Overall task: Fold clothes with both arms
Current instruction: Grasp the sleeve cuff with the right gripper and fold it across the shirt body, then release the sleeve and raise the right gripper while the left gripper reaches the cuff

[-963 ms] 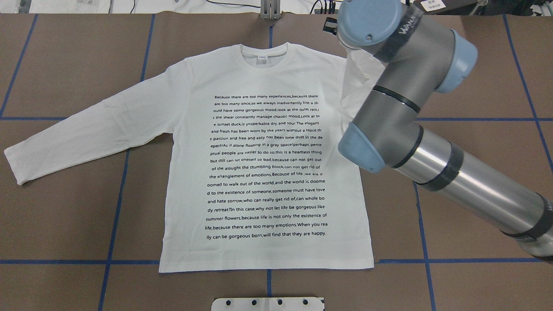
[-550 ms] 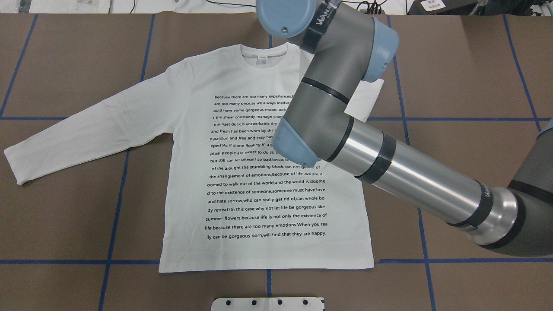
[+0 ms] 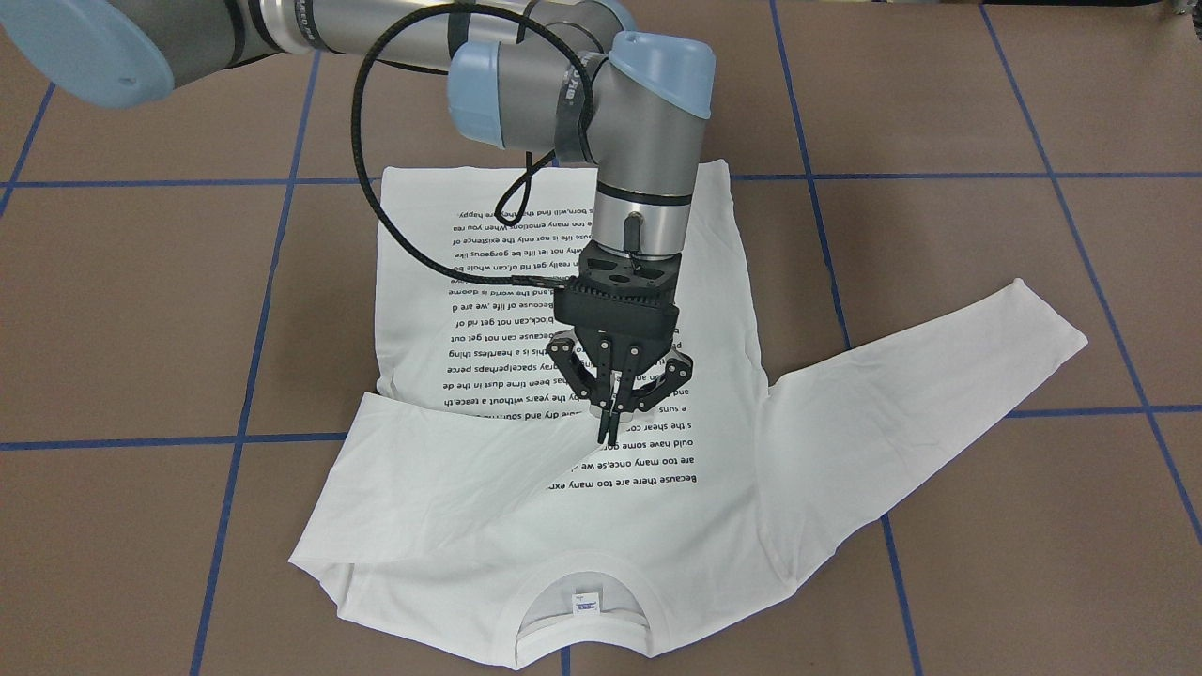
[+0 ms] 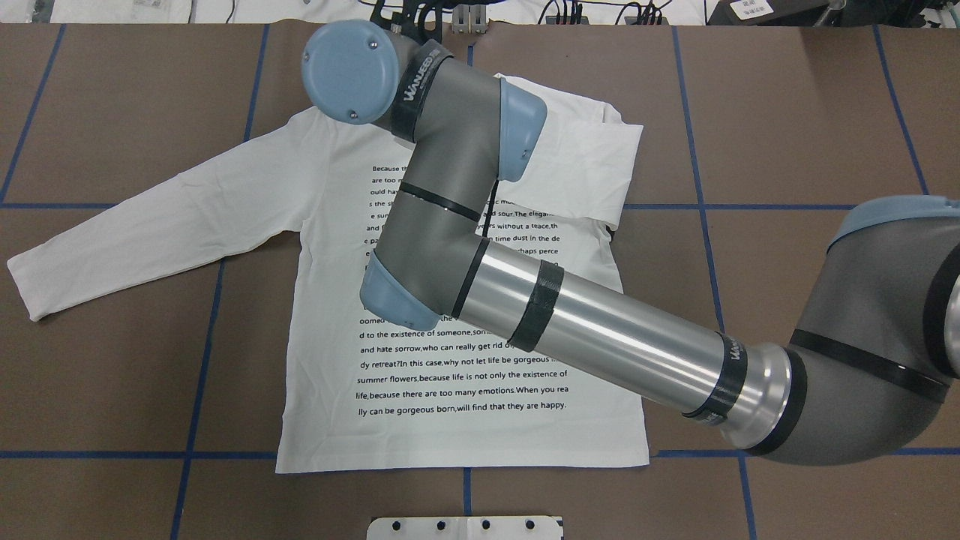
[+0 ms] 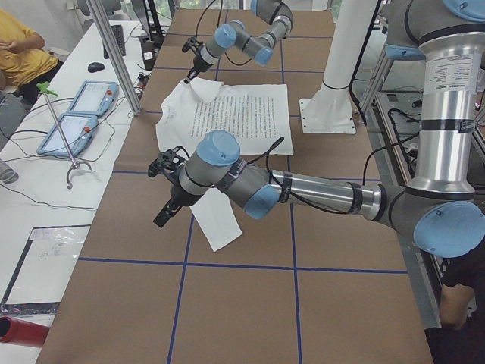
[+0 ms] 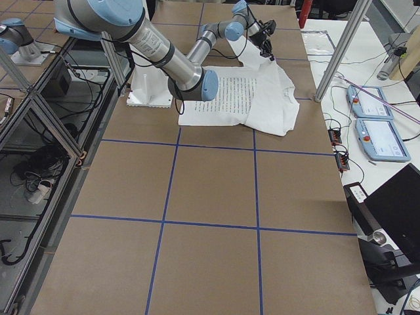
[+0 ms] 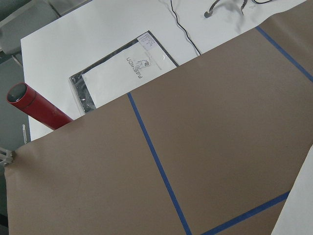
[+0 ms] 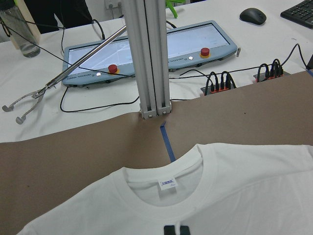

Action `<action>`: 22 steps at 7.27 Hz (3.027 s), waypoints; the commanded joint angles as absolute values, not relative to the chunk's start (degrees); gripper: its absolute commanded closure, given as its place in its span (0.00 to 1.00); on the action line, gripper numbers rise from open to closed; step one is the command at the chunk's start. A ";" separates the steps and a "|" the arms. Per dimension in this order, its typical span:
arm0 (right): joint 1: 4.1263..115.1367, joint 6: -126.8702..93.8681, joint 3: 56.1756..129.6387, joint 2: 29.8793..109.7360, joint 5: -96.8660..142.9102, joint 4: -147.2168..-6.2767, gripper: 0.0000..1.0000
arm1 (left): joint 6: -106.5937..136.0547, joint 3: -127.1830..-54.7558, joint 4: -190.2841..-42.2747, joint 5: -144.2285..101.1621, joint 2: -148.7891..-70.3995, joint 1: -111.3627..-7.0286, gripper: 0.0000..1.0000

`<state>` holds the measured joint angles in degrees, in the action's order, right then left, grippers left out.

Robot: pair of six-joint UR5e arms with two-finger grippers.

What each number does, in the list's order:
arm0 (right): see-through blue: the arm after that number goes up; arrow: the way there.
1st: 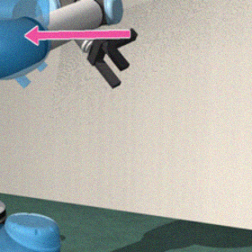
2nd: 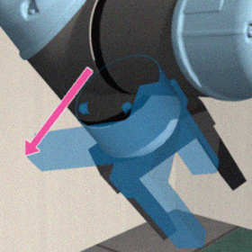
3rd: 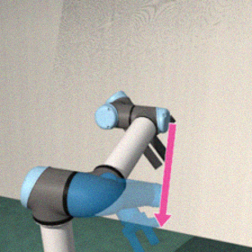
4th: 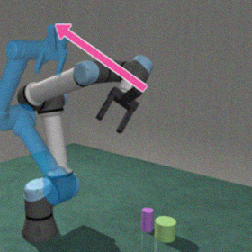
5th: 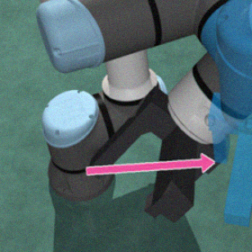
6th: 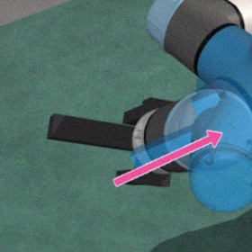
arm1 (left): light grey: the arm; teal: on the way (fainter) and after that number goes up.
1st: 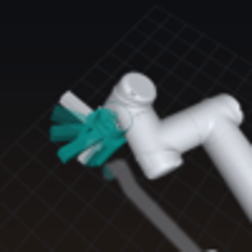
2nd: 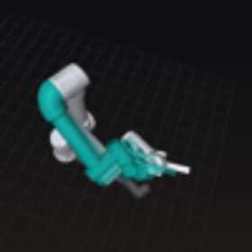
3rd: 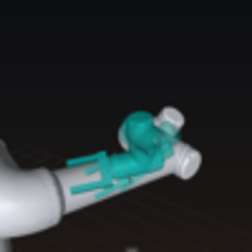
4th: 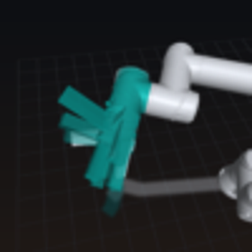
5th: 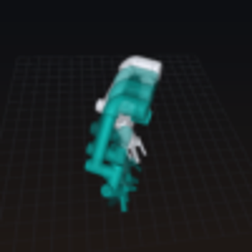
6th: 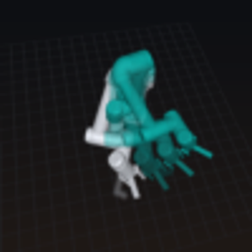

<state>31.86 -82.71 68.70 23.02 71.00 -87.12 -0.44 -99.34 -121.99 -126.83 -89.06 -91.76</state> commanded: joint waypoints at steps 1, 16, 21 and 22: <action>27.35 -82.71 63.83 19.98 69.26 -85.34 1.00 | -0.44 -99.32 -122.08 -126.83 -88.95 -91.76 0.00; 57.64 -40.28 110.98 65.09 115.66 -96.15 0.00 | 26.45 -95.19 -152.14 -123.33 -76.48 -64.54 0.00; 58.01 -40.17 113.12 66.53 115.75 -96.06 0.00 | 25.93 -86.40 -158.03 -115.76 -76.90 -52.23 0.00; 57.92 -40.17 113.12 66.53 115.75 -96.06 0.00 | 25.84 -86.31 -158.03 -115.75 -76.90 -51.34 0.00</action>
